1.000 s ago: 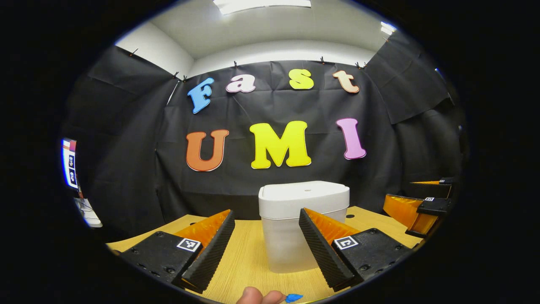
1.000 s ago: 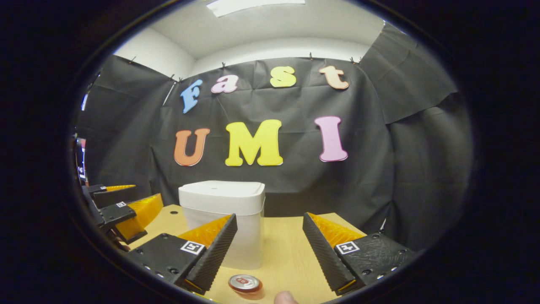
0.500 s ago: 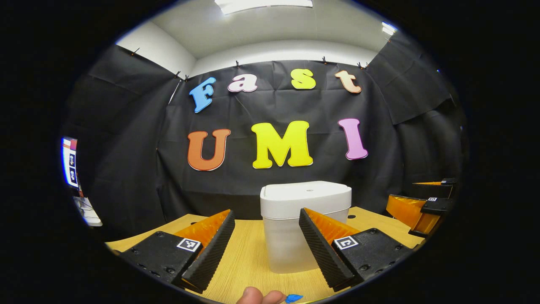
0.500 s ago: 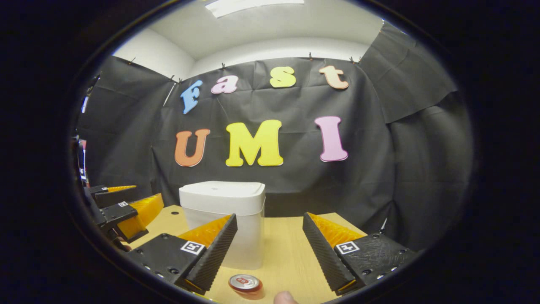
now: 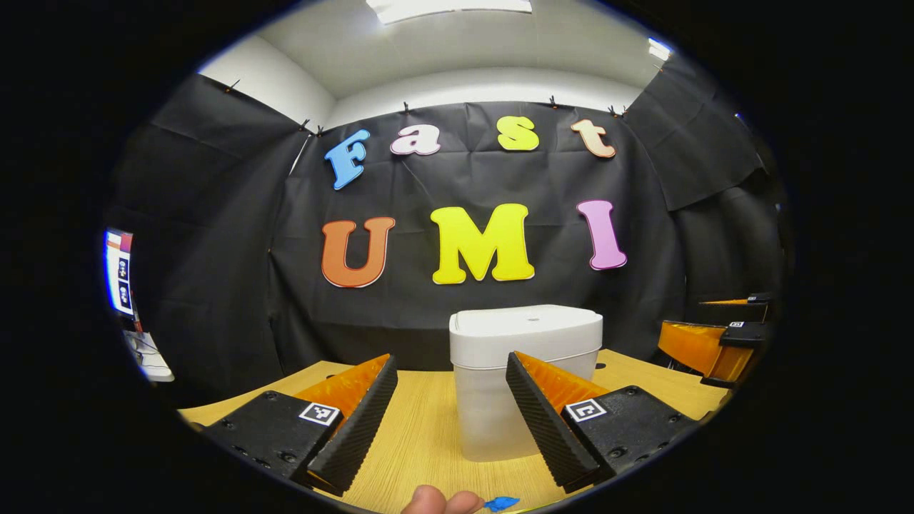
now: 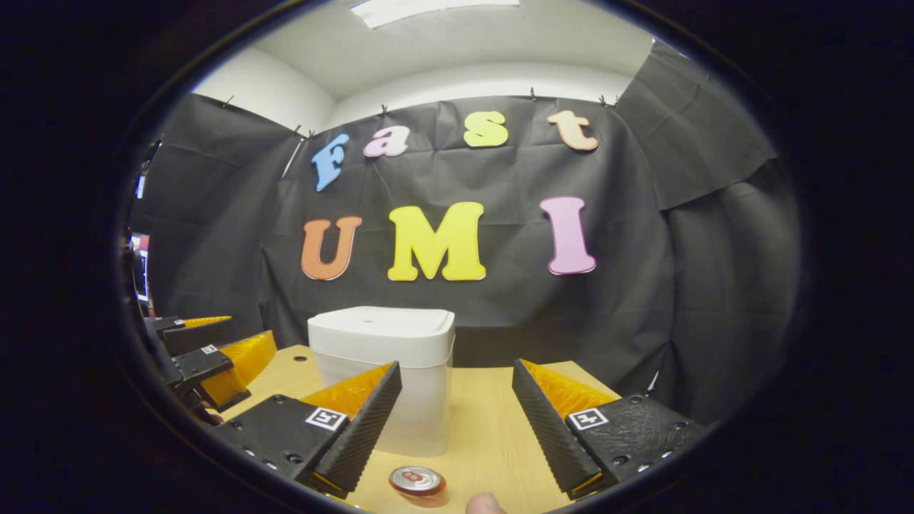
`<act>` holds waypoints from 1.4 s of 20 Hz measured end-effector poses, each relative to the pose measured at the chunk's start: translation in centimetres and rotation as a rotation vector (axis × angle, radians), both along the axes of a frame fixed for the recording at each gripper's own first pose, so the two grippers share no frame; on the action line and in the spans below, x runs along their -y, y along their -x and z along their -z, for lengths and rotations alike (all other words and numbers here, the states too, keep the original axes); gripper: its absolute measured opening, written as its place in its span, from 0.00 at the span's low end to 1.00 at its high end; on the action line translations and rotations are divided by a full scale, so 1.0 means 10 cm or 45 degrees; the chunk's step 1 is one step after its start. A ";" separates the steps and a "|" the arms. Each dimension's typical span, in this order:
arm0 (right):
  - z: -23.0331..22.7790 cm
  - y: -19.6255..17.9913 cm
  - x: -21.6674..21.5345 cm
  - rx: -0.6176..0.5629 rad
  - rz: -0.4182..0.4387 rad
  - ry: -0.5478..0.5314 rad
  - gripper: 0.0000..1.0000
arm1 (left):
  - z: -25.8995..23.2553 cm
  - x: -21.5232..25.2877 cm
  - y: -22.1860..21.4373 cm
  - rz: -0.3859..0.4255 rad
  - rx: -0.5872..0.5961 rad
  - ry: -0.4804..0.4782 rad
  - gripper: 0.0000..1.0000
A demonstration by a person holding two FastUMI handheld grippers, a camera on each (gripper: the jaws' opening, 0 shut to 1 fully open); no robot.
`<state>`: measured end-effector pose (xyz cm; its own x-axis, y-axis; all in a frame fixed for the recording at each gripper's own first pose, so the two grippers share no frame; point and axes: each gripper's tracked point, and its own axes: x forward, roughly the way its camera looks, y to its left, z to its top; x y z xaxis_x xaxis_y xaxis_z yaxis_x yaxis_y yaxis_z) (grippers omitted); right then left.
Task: Press the lid of the desktop garbage bin to open it, pick up the crumpled paper on the desktop and throw it into the bin, then pick up the pop can on the desktop and drop it into the bin, and finally close the garbage bin lid.
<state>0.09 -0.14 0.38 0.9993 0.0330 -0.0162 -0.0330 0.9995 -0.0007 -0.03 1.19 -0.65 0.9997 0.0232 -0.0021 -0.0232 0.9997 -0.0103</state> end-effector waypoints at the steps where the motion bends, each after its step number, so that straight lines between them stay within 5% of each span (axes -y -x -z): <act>1: -0.01 -0.01 -0.02 -0.001 -0.009 0.002 0.96 | -0.01 0.00 0.01 0.002 0.002 0.002 0.98; 7: -0.19 -0.17 -0.25 0.004 -0.091 0.040 0.88 | 0.02 -0.06 0.05 0.007 0.000 -0.005 0.98; 9: -0.26 -0.26 -0.35 0.002 -0.123 0.071 0.67 | 0.03 -0.09 0.06 0.008 0.003 -0.003 0.99; 12: -0.32 -0.38 -0.49 -0.015 -0.159 0.090 0.63 | 0.06 -0.15 0.07 0.004 -0.001 -0.003 0.99; 18: -0.35 -0.87 -0.74 -0.119 -0.246 0.011 0.00 | 0.09 -0.23 0.11 0.005 -0.011 0.012 0.99; 28: -0.07 -1.41 -1.01 -0.326 -0.334 0.061 0.00 | 0.17 -0.41 0.13 -0.033 -0.025 0.024 0.99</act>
